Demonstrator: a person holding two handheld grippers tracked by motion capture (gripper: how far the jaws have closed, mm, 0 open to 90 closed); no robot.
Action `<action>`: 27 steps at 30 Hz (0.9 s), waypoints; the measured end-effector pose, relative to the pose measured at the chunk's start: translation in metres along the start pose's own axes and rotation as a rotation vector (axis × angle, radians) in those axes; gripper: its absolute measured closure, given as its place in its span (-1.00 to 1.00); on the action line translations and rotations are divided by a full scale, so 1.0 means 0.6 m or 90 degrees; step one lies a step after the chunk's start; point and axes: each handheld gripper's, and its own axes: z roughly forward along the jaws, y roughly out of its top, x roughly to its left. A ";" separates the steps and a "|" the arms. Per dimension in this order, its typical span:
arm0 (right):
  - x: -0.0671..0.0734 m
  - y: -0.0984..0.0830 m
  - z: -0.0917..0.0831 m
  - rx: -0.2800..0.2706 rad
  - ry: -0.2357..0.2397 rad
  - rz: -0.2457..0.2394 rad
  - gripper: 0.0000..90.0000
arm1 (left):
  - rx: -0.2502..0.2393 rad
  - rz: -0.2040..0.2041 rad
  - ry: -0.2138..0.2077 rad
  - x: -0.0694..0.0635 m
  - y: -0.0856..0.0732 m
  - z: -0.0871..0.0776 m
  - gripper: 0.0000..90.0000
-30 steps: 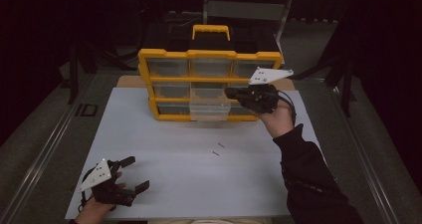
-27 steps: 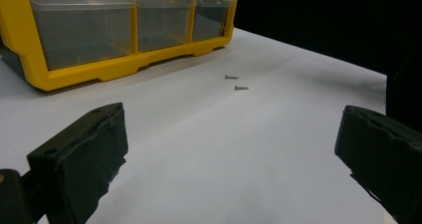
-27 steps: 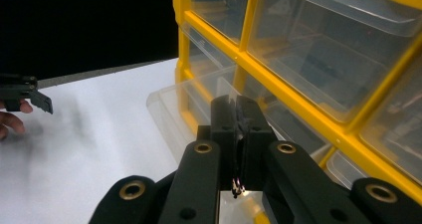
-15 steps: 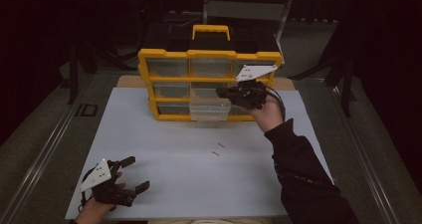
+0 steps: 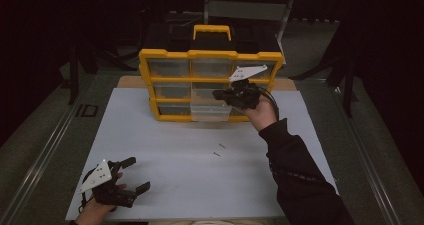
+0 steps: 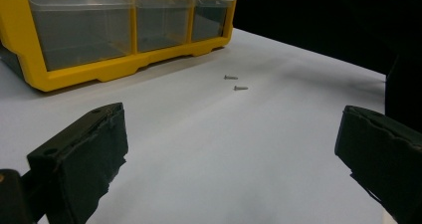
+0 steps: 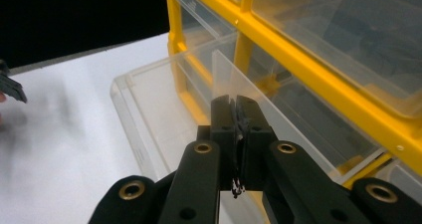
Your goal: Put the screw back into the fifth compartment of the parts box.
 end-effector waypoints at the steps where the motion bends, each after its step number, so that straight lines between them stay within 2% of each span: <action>1: 0.000 -0.001 0.003 0.006 0.004 0.004 0.95 | 0.000 0.000 0.000 0.000 0.000 0.000 -0.97; 5: -0.002 -0.003 0.009 0.019 0.008 0.006 0.94 | 0.001 0.000 -0.001 0.000 0.000 0.000 -0.97; 6: -0.002 -0.006 0.013 0.031 0.013 0.012 0.83 | 0.001 0.001 -0.001 0.000 0.000 0.000 -0.97; 7: -0.003 -0.006 0.013 0.029 0.013 0.015 0.76 | 0.001 0.000 -0.002 0.000 0.000 0.000 -0.97; 8: -0.003 -0.006 0.013 0.029 0.013 0.015 0.76 | 0.001 0.000 -0.002 0.000 0.000 0.000 -0.97; 15: 0.000 -0.002 -0.007 0.009 0.009 0.020 0.34 | 0.002 0.000 -0.001 0.000 0.000 0.001 -0.97; 16: 0.000 -0.002 -0.007 0.009 0.009 0.020 0.34 | 0.002 0.000 -0.001 0.000 0.000 0.001 -0.97; 17: 0.002 -0.001 -0.016 0.001 0.003 0.020 0.22 | 0.003 0.001 -0.001 0.000 0.000 0.001 -0.97; 19: 0.004 -0.002 -0.022 -0.005 0.003 0.024 0.12 | 0.004 0.001 -0.002 0.000 0.000 0.001 -0.97; 27: 0.019 -0.002 -0.053 -0.028 0.002 0.025 -0.09 | 0.005 -0.002 -0.003 0.000 0.000 0.001 -0.97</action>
